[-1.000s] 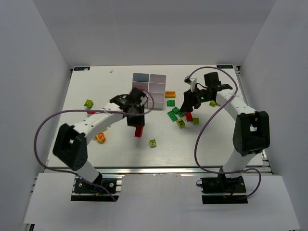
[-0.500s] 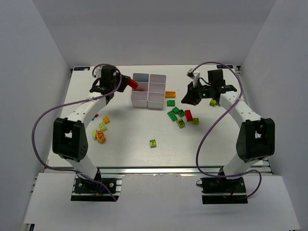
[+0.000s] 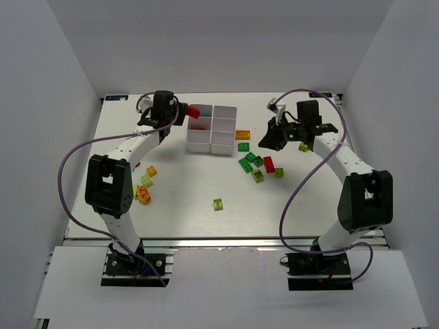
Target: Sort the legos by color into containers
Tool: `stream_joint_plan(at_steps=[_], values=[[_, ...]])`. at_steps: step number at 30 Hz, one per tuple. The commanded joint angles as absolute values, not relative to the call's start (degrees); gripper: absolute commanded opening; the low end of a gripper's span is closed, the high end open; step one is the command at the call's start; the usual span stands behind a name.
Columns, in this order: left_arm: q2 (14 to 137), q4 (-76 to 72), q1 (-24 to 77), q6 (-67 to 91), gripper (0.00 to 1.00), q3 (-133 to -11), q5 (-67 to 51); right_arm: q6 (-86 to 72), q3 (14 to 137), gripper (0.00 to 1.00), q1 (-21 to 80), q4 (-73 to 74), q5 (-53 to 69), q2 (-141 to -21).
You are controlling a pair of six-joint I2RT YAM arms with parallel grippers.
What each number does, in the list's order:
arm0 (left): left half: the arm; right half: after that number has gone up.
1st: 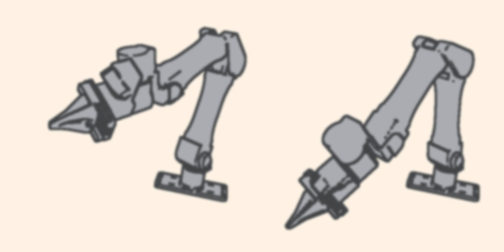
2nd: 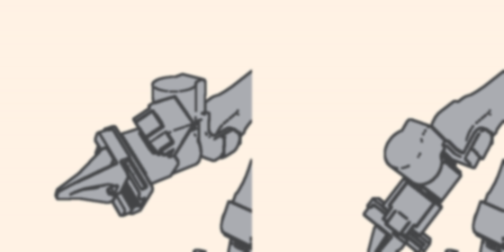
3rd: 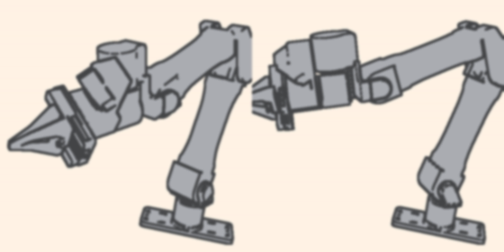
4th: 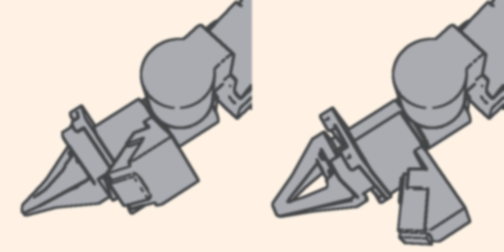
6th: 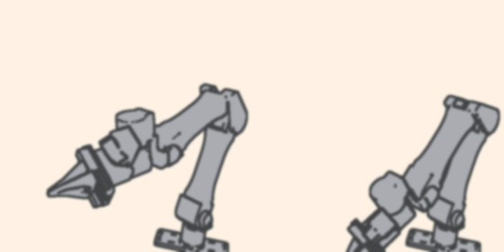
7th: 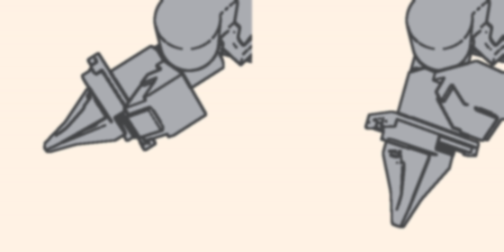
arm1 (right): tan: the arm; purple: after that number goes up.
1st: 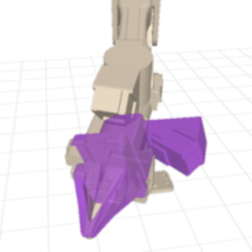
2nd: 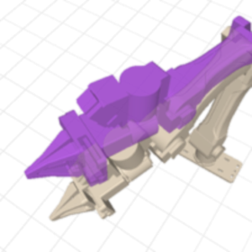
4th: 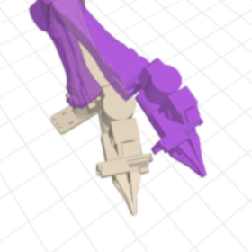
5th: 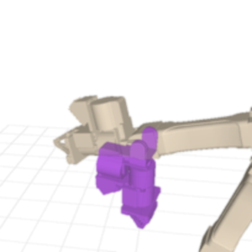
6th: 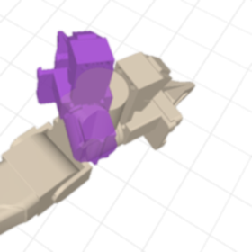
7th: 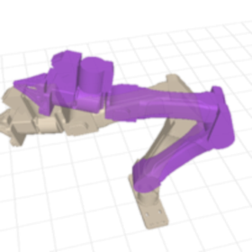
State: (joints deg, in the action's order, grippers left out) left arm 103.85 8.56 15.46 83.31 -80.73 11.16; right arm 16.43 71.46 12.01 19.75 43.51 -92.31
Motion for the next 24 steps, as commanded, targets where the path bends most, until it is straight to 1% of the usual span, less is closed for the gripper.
stream_joint_plan(at_steps=[1,12,13,18,19,22,23,24], values=[[104.1,9.1,17.0,84.6,0.00,-82.3,12.3,15.7,71.7,0.00,11.9,17.9,44.4,-90.4],[106.7,10.1,18.4,86.0,0.00,-82.5,13.2,15.9,71.8,0.00,11.8,18.1,44.6,-90.5],[106.9,10.5,18.4,86.1,0.01,-82.6,13.4,15.9,71.9,0.00,11.9,18.1,44.6,-90.5],[108.0,10.4,18.4,86.9,0.11,-82.2,13.0,15.9,71.6,0.00,11.8,18.2,44.6,-90.4],[108.3,10.3,18.5,87.1,0.16,-82.3,12.9,16.0,71.5,0.00,11.7,18.2,44.6,-90.3],[108.7,10.2,18.6,87.4,0.23,-82.4,12.8,16.3,71.5,0.00,11.7,18.4,44.6,-90.2],[108.7,10.2,18.6,87.5,0.28,-82.4,12.9,16.3,71.4,0.00,11.7,18.4,44.6,-90.0],[108.9,10.1,18.7,87.4,0.31,-82.5,12.8,16.4,71.3,0.00,11.7,18.4,44.6,-89.9]])
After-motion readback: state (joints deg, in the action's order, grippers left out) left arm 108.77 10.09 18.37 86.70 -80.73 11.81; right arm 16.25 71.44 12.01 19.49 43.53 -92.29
